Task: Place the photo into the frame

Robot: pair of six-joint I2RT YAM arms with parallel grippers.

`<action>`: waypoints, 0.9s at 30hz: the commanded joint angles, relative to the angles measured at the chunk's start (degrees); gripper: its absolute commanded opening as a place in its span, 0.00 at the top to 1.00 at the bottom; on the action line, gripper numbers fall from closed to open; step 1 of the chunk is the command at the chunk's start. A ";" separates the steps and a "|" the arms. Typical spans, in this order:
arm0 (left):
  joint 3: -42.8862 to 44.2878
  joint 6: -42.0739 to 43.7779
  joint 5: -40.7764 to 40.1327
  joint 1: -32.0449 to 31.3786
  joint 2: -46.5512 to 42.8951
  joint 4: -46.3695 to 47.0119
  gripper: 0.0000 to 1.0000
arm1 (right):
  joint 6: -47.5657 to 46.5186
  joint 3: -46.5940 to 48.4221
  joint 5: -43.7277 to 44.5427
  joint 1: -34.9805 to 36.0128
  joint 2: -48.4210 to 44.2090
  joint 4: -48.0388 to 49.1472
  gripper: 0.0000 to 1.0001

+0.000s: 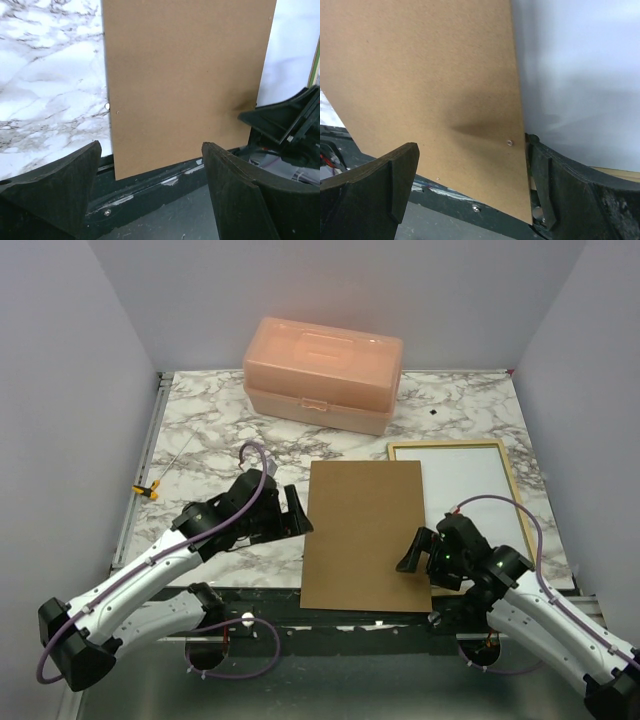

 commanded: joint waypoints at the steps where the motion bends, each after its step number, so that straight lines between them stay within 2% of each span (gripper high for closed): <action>1: -6.16 -1.51 6.91 0.15 -3.92 5.44 0.16 | 2.68 -1.96 0.62 0.35 0.30 4.91 0.00; 12: -10.71 -3.62 13.14 0.10 -4.36 14.99 0.24 | 3.38 -3.43 0.99 0.29 -0.09 11.07 0.07; 15: -12.40 -4.87 14.30 0.15 -4.73 18.19 0.26 | 2.84 -3.50 0.33 0.36 2.08 12.48 0.13; 19: -15.40 -5.98 15.34 0.15 -5.52 20.91 0.26 | 2.41 -2.62 -0.84 0.35 3.04 12.86 0.31; 24: -18.61 -7.92 16.47 -0.19 -6.68 21.25 0.26 | 3.84 1.00 -1.80 0.35 -1.12 12.01 0.51; 27: -21.24 -8.79 17.04 -0.31 -8.11 23.62 0.26 | 4.47 2.62 -1.80 0.34 -3.54 12.25 0.75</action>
